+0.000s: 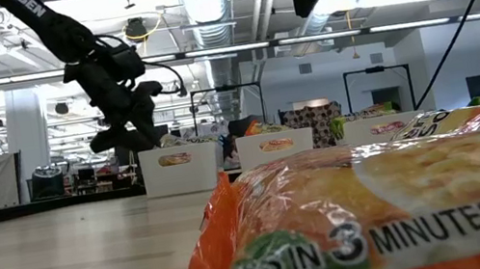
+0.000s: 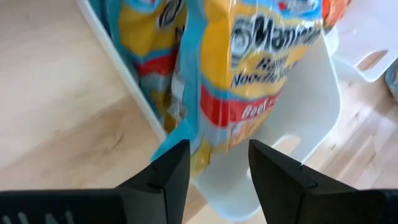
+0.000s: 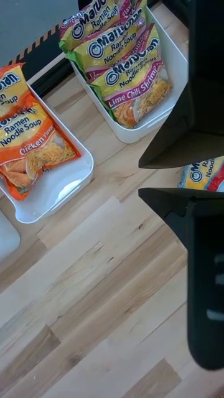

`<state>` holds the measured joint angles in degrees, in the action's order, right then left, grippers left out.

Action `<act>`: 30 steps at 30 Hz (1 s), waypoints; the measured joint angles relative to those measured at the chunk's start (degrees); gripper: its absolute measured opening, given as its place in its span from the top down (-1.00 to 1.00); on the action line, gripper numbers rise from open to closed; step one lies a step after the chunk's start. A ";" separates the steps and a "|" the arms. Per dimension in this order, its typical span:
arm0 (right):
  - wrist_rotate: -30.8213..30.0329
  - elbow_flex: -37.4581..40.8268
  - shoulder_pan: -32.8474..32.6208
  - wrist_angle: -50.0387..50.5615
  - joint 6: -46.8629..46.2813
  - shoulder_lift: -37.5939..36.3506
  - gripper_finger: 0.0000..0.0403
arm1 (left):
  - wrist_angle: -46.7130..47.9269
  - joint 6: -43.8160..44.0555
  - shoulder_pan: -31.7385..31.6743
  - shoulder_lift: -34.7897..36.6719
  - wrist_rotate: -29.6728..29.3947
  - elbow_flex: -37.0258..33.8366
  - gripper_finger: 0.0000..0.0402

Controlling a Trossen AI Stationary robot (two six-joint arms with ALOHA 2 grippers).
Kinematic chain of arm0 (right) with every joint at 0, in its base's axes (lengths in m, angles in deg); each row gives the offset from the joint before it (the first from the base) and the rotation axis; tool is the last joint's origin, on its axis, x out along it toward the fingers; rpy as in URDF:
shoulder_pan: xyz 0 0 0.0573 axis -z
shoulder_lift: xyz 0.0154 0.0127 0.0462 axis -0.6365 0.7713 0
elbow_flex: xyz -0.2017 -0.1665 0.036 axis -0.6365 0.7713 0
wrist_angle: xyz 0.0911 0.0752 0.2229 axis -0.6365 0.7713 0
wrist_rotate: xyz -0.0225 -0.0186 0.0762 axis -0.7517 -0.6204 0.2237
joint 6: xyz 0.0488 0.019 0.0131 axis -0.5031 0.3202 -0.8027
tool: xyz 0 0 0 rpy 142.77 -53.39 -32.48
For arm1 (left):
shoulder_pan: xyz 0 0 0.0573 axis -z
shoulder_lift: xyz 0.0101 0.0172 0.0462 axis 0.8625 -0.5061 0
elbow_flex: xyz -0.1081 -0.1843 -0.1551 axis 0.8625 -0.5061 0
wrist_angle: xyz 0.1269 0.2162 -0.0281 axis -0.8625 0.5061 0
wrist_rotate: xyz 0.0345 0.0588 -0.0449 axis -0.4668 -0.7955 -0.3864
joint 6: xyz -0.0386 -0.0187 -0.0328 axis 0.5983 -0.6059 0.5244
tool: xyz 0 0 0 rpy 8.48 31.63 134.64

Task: Sort Maruchan noodles
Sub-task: Put the green noodle pack into the right white bin

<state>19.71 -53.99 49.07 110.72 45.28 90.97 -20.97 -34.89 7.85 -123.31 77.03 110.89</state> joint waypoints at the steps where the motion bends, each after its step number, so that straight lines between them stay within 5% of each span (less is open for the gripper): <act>1: 0.00 0.00 -0.02 -0.04 -0.02 0.00 0.58 | 0.74 -0.36 0.00 0.16 -0.03 0.00 0.26; 8: 0.00 0.00 -0.01 -0.08 0.03 0.00 0.58 | 1.98 -1.88 -0.66 3.88 -4.98 0.00 0.26; 18: 3.09 0.00 -0.02 1.69 3.04 -0.40 0.58 | 1.17 0.13 -1.58 14.19 -4.79 0.05 0.26; 30: 5.77 -0.12 -0.03 7.91 2.56 -6.36 0.58 | 1.72 8.77 -1.34 16.15 8.92 0.06 0.26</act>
<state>25.48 -54.11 49.04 118.63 47.83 84.61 -19.25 -26.13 6.51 -107.17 85.95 110.96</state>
